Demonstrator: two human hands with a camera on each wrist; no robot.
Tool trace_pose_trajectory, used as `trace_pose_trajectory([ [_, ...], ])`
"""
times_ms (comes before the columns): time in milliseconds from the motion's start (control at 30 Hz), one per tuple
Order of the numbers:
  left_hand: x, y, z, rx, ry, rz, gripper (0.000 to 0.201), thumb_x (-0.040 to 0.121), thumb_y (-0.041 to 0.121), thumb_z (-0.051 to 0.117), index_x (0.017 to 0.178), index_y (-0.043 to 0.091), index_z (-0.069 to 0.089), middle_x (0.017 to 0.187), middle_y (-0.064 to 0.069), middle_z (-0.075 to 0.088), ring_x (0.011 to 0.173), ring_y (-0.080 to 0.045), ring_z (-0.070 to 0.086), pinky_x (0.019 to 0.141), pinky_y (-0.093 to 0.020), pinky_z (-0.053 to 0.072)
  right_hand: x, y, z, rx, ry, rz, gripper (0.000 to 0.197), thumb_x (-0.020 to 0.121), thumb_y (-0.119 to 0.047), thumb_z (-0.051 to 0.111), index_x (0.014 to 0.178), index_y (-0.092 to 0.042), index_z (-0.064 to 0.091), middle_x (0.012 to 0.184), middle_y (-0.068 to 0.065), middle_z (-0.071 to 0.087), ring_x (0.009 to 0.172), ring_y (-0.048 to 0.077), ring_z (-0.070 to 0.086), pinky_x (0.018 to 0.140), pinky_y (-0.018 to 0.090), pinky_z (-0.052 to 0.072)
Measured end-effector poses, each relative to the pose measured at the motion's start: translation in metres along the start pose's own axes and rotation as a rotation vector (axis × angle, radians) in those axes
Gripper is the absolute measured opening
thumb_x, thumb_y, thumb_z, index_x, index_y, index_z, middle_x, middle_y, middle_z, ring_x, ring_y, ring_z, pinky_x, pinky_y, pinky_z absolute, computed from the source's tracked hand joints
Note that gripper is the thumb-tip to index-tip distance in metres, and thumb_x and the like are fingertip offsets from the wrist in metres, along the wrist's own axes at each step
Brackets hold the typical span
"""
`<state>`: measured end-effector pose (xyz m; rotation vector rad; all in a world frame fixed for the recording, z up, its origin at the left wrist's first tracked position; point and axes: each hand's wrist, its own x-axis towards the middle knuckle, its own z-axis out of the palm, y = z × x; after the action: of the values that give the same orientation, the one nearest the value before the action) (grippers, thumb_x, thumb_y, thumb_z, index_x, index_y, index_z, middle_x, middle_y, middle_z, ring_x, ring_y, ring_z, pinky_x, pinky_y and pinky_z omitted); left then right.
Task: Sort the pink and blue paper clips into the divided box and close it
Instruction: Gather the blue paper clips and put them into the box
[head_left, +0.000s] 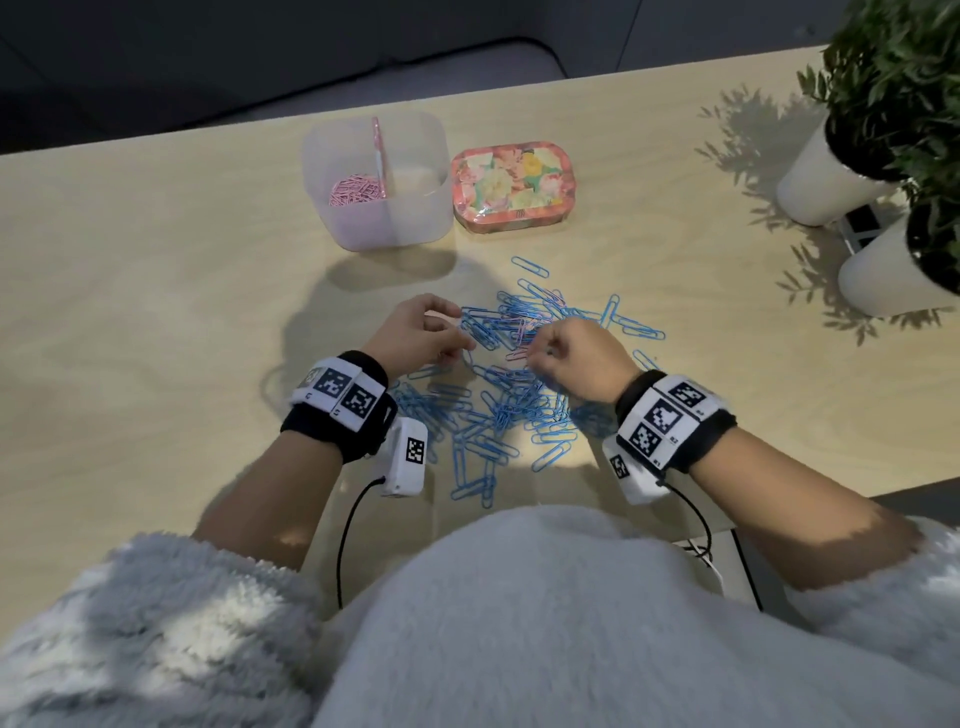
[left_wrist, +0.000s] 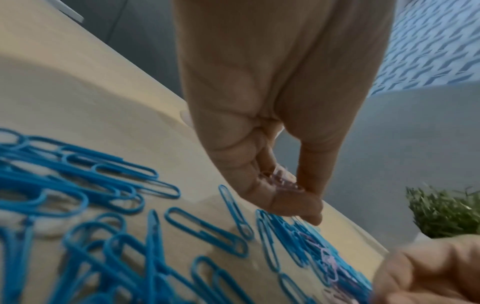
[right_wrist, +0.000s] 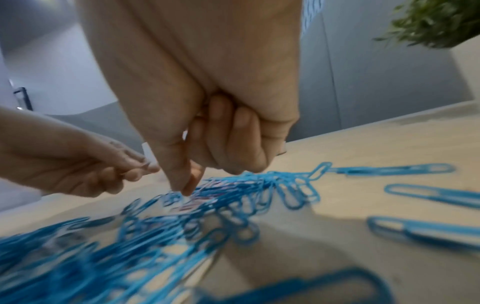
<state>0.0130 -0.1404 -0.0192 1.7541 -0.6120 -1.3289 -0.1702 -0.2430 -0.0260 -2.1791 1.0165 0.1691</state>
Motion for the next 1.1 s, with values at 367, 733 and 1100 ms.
trace_pose_trajectory([
  [367,0.016,-0.001,0.034,0.874,-0.042,0.172,0.012,0.086,0.026,0.058,0.077,0.017,0.057,0.075,-0.004,0.059,0.072,-0.023,0.054,0.066,-0.029,0.038,0.021,-0.013,0.005,-0.265,-0.002,-0.067,0.004,0.077,-0.017,0.06,0.079,-0.017,0.062,0.09,0.008,0.068,0.09,0.031,0.061,0.066,0.028,0.036],
  [733,0.007,-0.009,0.037,1.159,-0.113,0.329,0.015,0.086,0.029,0.058,0.097,0.019,0.063,0.101,-0.003,0.067,0.1,-0.025,0.061,0.076,-0.031,0.042,0.019,0.014,-0.019,0.683,0.038,0.225,0.023,0.089,0.002,0.039,0.078,-0.015,0.05,0.06,0.006,0.055,0.031,0.005,0.044,0.034,0.011,0.03],
  [1100,0.002,-0.01,0.027,0.888,-0.195,0.14,0.007,0.084,0.015,0.054,0.078,0.014,0.055,0.082,-0.01,0.061,0.073,-0.017,0.054,0.068,-0.025,0.041,0.034,-0.001,0.002,0.108,0.096,0.106,0.022,0.08,-0.018,0.061,0.059,-0.017,0.054,0.059,0.003,0.056,0.059,0.017,0.055,0.057,0.025,0.037],
])
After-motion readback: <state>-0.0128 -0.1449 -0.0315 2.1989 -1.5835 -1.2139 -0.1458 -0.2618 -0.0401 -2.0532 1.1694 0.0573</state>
